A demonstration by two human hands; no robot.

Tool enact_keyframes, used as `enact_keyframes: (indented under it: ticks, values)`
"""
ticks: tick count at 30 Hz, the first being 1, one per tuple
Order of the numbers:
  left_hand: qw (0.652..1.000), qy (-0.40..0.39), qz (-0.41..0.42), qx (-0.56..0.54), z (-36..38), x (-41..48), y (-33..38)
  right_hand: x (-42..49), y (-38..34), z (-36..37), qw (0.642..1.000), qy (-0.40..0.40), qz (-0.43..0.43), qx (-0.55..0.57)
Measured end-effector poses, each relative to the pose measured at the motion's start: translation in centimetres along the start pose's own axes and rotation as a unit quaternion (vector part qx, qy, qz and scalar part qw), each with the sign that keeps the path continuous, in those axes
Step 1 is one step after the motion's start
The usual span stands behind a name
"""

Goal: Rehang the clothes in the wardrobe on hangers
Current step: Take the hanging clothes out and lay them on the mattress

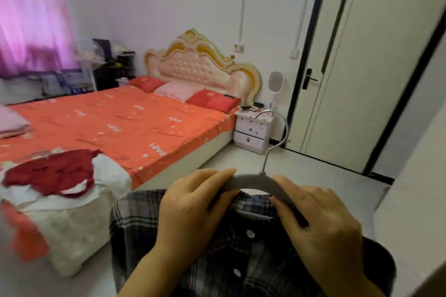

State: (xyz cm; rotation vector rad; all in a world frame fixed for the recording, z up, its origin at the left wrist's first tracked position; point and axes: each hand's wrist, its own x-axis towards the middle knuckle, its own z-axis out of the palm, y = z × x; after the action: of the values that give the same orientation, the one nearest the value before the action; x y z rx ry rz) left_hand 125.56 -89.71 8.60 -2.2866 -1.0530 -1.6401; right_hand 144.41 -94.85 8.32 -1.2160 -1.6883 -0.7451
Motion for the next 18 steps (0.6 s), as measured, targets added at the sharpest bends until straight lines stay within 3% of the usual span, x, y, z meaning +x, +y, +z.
enact_keyframes:
  ticks: [7,18]
  values:
    - [0.991,0.025,-0.061,0.117,-2.2,-0.1,-9.7,3.8,-2.8,12.6,0.985,-0.036,-0.026,0.168]
    - [0.948,0.058,-0.134,0.281,-2.5,3.1,-21.8,11.1,-4.9,31.2,0.936,-0.054,-0.079,0.339]
